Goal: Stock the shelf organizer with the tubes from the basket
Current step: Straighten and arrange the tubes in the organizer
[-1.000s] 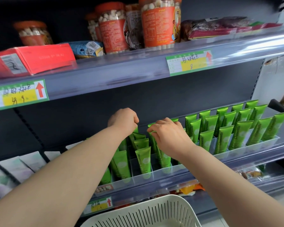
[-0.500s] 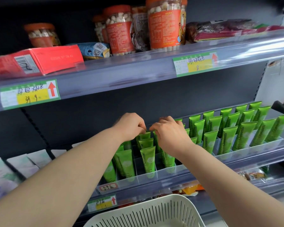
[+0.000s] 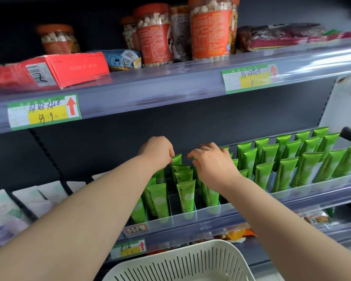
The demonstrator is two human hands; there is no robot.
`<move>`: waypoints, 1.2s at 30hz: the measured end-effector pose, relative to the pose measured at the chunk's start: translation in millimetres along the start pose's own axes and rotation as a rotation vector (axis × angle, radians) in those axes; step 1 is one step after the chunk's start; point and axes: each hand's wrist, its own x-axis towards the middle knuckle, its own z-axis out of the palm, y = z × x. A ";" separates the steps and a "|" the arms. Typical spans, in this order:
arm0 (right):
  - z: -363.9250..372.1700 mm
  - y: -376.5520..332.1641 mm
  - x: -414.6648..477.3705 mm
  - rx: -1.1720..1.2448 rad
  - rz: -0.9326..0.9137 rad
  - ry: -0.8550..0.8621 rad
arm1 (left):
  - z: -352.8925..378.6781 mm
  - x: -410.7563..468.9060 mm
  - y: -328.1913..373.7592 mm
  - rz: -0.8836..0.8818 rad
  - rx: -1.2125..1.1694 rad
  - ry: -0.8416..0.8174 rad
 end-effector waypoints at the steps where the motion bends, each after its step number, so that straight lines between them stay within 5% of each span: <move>1: -0.4 2.0 -1.5 0.002 0.004 0.007 | 2.7 0.5 2.2 -0.007 -0.007 0.034; 7: 1.0 9.1 -9.3 0.007 0.010 -0.008 | 12.5 -0.3 15.2 0.005 0.022 0.184; 16: 7.0 1.0 2.8 0.024 -0.019 0.027 | 4.0 -3.3 1.6 -0.056 -0.084 0.096; 36: 0.8 -30.0 22.6 -0.009 -0.080 -0.029 | -12.5 -25.4 -38.0 -0.013 -0.270 0.215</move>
